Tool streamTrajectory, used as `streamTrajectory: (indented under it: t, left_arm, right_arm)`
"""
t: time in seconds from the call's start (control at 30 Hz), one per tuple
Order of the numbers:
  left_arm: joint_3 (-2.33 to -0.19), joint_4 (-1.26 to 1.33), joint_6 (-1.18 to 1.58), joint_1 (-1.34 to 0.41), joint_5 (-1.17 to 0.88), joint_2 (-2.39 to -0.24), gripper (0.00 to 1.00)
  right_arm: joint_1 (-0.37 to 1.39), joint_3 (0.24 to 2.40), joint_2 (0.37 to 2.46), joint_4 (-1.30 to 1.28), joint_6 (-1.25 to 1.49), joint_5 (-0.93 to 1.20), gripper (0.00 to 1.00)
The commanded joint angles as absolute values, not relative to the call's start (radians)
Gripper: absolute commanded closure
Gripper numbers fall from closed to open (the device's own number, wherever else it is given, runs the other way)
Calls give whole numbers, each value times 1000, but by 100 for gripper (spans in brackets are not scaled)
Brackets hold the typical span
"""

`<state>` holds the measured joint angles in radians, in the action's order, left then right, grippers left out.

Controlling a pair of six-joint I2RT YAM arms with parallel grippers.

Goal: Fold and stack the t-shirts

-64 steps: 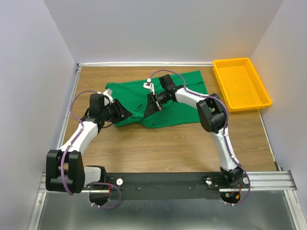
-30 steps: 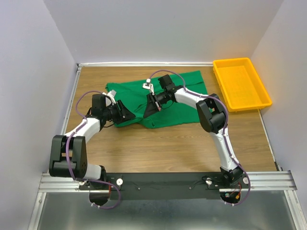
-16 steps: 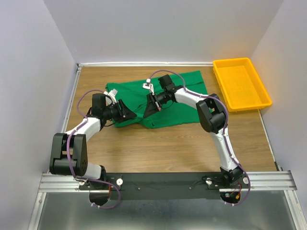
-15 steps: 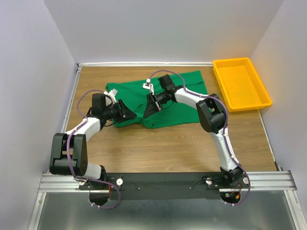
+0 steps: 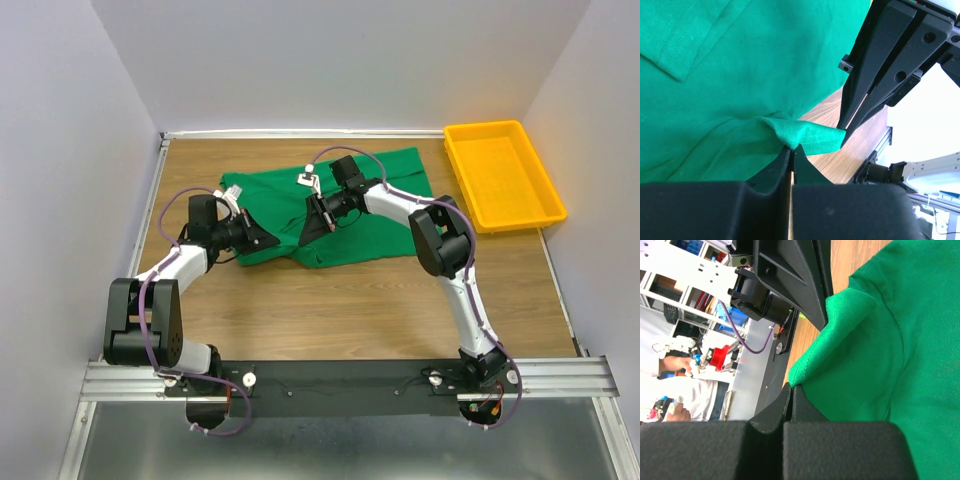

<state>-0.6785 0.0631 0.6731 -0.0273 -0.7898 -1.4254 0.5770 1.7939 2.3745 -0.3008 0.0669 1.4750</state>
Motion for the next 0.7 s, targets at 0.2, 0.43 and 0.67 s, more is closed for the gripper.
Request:
streamTrajectory:
  t: [0.2, 0.43, 0.67]
  left_arm:
    - [-713, 15, 663, -8, -821, -1376, 100]
    - [-670, -49, 692, 25, -808, -1249, 100]
    - [-615, -74, 745, 26, -819, -1131, 100]
  right_arm:
    - [572, 1790, 2272, -322, 51, 1399, 34]
    - [542, 1758, 2050, -750, -406, 800, 0]
    - [310, 1310, 1703, -752, -592, 482, 0]
